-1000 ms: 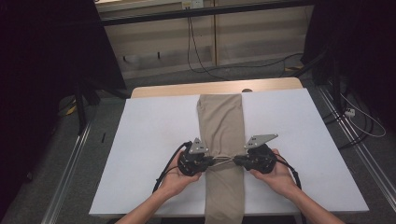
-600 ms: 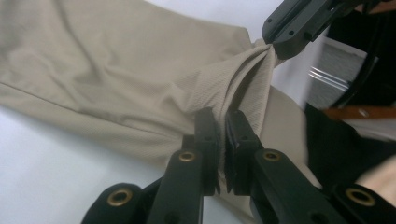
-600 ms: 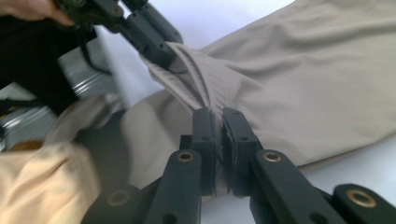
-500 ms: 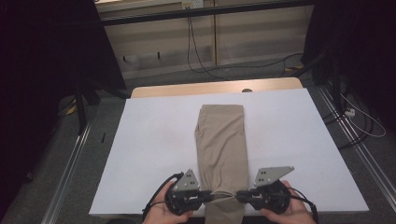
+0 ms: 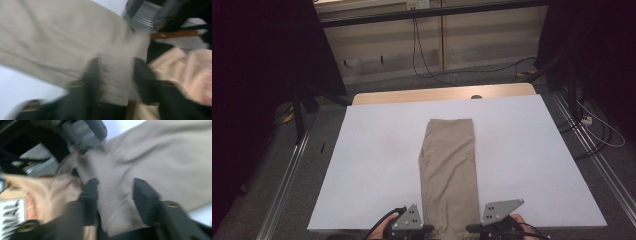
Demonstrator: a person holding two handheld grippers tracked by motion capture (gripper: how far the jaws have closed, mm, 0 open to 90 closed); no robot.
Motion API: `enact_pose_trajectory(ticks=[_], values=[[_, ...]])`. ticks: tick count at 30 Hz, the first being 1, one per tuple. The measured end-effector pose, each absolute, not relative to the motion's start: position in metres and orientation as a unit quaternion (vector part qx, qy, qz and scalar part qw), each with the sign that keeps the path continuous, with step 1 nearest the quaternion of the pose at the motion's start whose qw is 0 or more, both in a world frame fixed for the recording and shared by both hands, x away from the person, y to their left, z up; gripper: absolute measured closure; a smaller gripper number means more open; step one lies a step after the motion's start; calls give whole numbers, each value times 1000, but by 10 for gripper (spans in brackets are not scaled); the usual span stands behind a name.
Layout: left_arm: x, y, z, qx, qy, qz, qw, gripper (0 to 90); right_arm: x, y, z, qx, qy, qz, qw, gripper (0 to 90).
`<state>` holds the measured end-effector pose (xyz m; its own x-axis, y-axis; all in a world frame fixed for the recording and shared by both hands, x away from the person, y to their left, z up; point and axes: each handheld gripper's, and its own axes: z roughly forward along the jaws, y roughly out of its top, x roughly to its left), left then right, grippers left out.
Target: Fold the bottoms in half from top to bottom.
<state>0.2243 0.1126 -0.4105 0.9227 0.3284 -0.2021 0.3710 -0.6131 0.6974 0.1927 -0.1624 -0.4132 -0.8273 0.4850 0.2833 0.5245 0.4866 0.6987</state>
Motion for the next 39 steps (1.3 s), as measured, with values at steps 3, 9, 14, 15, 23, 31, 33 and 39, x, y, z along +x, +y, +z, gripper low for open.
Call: enact_pose_trajectory(ticks=[3,9,14,15,23,31,33,39], values=[[245,112,-409,890,206,7,406,459,208,-167,-411,-297,-853,-429,-4,473],[322,103,-423,878,262,69,395,257,274,-187,-413,-330,-841,-429,-21,433],[382,96,-428,865,301,82,392,181,332,-202,-414,-363,-829,-422,-55,369],[391,96,-429,866,294,105,391,190,342,-204,-415,-368,-827,-419,-72,371],[462,87,-430,848,334,100,400,185,413,-210,-411,-412,-796,-428,-115,393],[510,80,-441,827,351,133,418,206,479,-211,-421,-452,-780,-409,-138,359],[519,77,-441,827,359,131,411,233,493,-215,-422,-457,-779,-407,-138,365],[544,70,-443,824,372,135,407,265,523,-228,-430,-472,-780,-388,-138,386]])
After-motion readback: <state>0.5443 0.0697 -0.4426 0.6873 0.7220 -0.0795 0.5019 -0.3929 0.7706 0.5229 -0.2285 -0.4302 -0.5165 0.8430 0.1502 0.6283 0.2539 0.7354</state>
